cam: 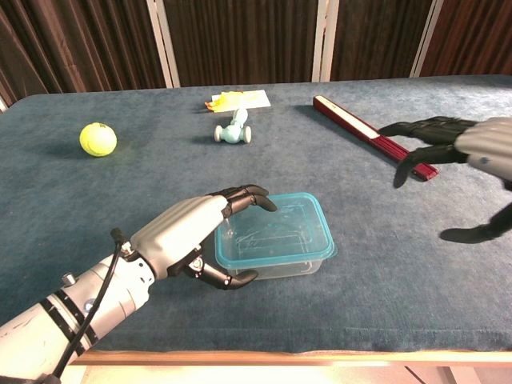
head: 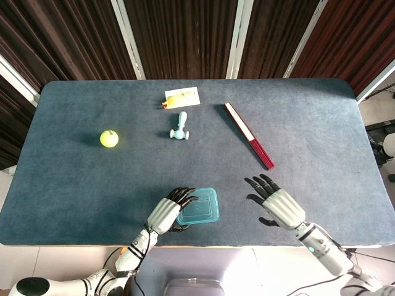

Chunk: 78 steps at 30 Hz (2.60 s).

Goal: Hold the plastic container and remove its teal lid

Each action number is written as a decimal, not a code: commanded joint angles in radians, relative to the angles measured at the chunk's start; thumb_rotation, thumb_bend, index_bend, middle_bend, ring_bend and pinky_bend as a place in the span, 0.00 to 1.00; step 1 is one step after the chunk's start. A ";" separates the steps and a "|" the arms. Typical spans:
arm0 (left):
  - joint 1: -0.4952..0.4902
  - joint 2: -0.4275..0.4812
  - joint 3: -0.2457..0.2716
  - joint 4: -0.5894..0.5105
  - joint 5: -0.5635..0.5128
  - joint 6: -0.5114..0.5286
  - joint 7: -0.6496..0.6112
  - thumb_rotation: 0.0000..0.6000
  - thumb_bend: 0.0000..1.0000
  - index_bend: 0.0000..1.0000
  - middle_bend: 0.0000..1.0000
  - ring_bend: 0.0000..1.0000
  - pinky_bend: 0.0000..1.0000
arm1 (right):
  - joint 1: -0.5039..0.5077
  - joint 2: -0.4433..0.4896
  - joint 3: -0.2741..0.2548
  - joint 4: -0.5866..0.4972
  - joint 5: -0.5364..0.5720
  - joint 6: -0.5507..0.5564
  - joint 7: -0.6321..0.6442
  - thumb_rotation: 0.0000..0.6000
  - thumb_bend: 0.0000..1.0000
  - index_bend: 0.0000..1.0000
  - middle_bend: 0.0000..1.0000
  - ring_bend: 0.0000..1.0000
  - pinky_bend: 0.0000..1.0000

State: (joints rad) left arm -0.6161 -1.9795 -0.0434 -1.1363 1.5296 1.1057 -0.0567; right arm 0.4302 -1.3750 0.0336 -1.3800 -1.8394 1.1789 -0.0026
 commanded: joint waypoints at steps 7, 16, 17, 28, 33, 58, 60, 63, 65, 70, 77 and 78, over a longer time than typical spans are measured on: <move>-0.002 0.002 -0.002 -0.003 0.001 0.002 0.010 1.00 0.41 0.21 0.44 0.37 0.46 | 0.097 -0.155 -0.011 0.094 -0.043 -0.013 0.041 1.00 0.37 0.55 0.02 0.00 0.00; -0.001 0.006 -0.002 -0.015 0.001 0.003 0.031 1.00 0.41 0.21 0.44 0.37 0.46 | 0.127 -0.196 -0.033 0.086 -0.011 -0.044 -0.007 1.00 0.37 0.56 0.03 0.00 0.00; -0.001 0.006 -0.001 -0.015 0.000 0.002 0.033 1.00 0.41 0.21 0.44 0.37 0.46 | 0.129 -0.198 -0.035 0.085 -0.008 -0.045 -0.011 1.00 0.37 0.56 0.03 0.00 0.00; 0.000 0.004 0.001 -0.012 0.000 0.001 0.041 1.00 0.41 0.21 0.44 0.37 0.46 | 0.147 -0.229 -0.039 0.085 0.030 -0.048 -0.044 1.00 0.37 0.59 0.04 0.00 0.00; 0.001 0.006 0.003 -0.013 0.002 0.004 0.043 1.00 0.41 0.21 0.45 0.38 0.46 | 0.156 -0.240 -0.039 0.085 0.047 -0.051 -0.058 1.00 0.37 0.61 0.05 0.00 0.00; 0.009 0.021 0.010 -0.044 0.004 0.009 0.065 1.00 0.41 0.21 0.47 0.39 0.47 | 0.183 -0.251 -0.052 0.031 0.093 -0.065 -0.108 1.00 0.37 0.61 0.05 0.00 0.00; 0.010 0.021 0.011 -0.044 0.004 0.008 0.067 1.00 0.41 0.21 0.47 0.39 0.47 | 0.185 -0.250 -0.051 0.026 0.097 -0.066 -0.112 1.00 0.37 0.61 0.05 0.00 0.00; 0.010 0.019 0.012 -0.042 0.005 0.008 0.069 1.00 0.41 0.21 0.47 0.39 0.48 | 0.187 -0.249 -0.050 0.021 0.104 -0.069 -0.120 1.00 0.37 0.61 0.05 0.00 0.00; 0.011 0.020 0.013 -0.041 0.006 0.009 0.068 1.00 0.41 0.21 0.47 0.39 0.48 | 0.188 -0.248 -0.050 0.017 0.108 -0.070 -0.124 1.00 0.37 0.61 0.05 0.00 0.00; 0.011 0.020 0.013 -0.038 0.007 0.010 0.068 1.00 0.41 0.21 0.47 0.39 0.48 | 0.189 -0.244 -0.051 0.014 0.115 -0.069 -0.129 1.00 0.37 0.60 0.05 0.00 0.00; 0.013 0.017 0.019 -0.031 0.014 0.014 0.071 1.00 0.41 0.21 0.48 0.39 0.48 | 0.191 -0.241 -0.048 0.012 0.125 -0.067 -0.131 1.00 0.37 0.60 0.05 0.00 0.00; 0.013 0.017 0.019 -0.031 0.015 0.014 0.071 1.00 0.41 0.21 0.48 0.40 0.48 | 0.192 -0.241 -0.047 0.012 0.127 -0.068 -0.133 1.00 0.37 0.60 0.05 0.00 0.00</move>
State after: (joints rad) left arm -0.6026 -1.9625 -0.0242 -1.1669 1.5444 1.1198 0.0140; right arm 0.6215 -1.6157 -0.0142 -1.3681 -1.7131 1.1113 -0.1346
